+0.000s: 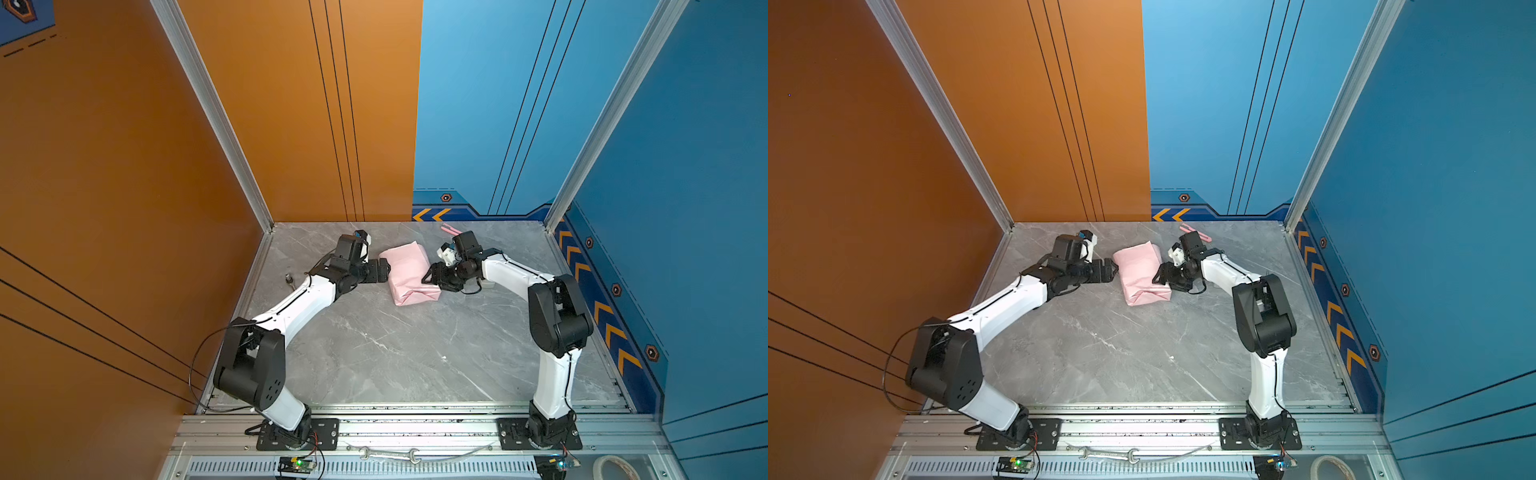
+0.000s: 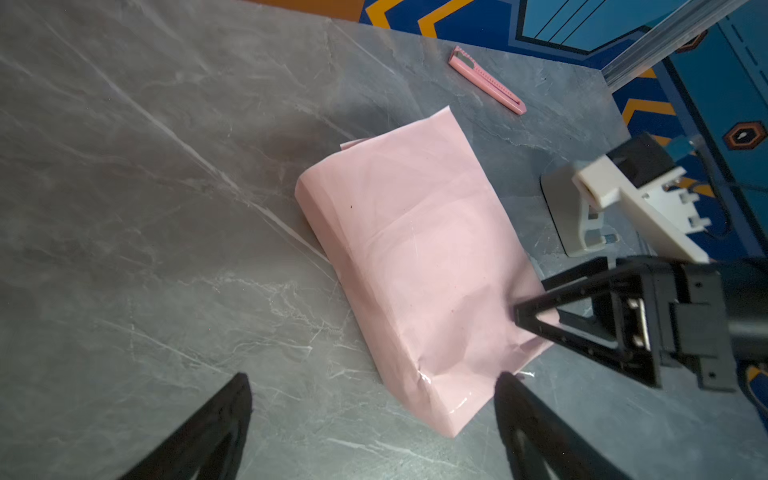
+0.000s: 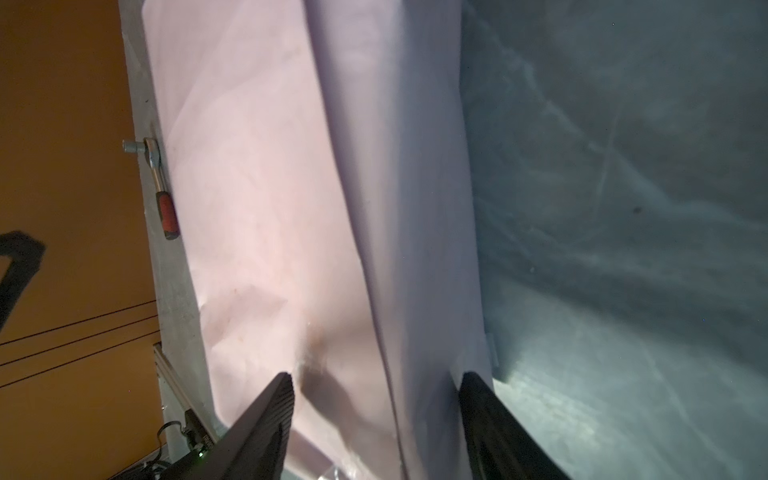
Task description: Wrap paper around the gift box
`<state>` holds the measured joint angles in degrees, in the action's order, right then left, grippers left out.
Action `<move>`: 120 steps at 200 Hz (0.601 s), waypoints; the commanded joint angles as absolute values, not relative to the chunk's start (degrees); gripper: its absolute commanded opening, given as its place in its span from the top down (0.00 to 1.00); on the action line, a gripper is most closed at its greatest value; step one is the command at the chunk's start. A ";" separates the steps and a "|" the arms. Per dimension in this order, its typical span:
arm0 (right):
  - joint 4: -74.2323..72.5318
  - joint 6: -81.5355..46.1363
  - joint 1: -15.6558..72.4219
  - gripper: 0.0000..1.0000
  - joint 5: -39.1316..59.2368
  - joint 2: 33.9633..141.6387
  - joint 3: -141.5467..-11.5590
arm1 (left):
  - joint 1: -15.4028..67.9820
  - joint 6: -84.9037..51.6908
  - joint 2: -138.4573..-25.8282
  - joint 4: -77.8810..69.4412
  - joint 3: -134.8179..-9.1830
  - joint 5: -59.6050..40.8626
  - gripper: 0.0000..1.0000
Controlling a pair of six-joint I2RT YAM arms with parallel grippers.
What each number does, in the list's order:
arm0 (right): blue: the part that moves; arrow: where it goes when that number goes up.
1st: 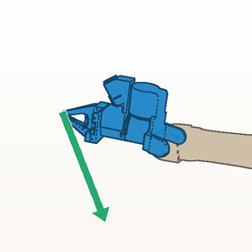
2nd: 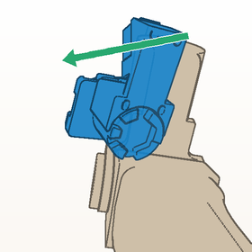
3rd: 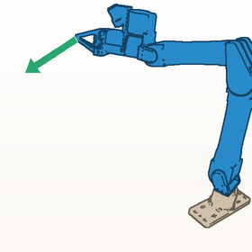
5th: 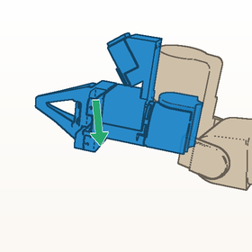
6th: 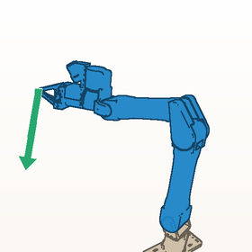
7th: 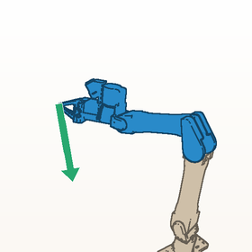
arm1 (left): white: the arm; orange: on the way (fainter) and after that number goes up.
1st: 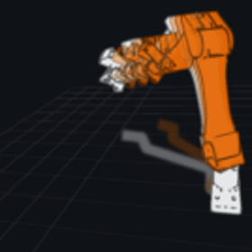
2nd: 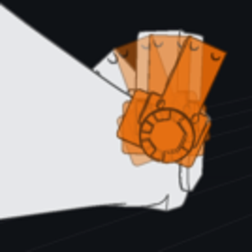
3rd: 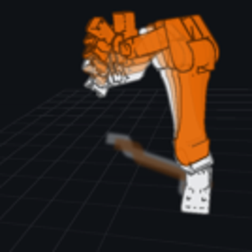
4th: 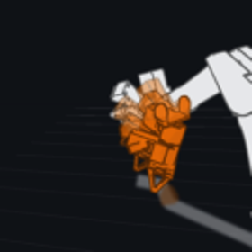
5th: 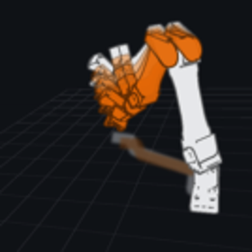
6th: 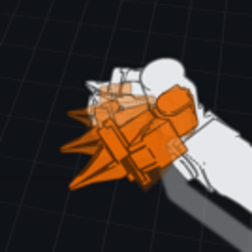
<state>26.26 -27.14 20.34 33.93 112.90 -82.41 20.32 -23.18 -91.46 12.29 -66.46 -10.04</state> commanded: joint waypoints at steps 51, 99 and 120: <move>38.29 -23.87 18.15 0.30 30.40 117.80 -94.10 | 21.85 -34.41 -99.87 8.08 -67.89 -22.09 0.10; 40.26 -24.08 20.27 0.32 33.00 124.52 -98.49 | 23.77 -36.05 -104.22 6.36 -69.45 -21.10 0.21; 40.25 -24.52 21.17 0.39 33.83 124.71 -98.58 | 24.71 -35.65 -105.63 6.33 -70.77 -20.26 0.29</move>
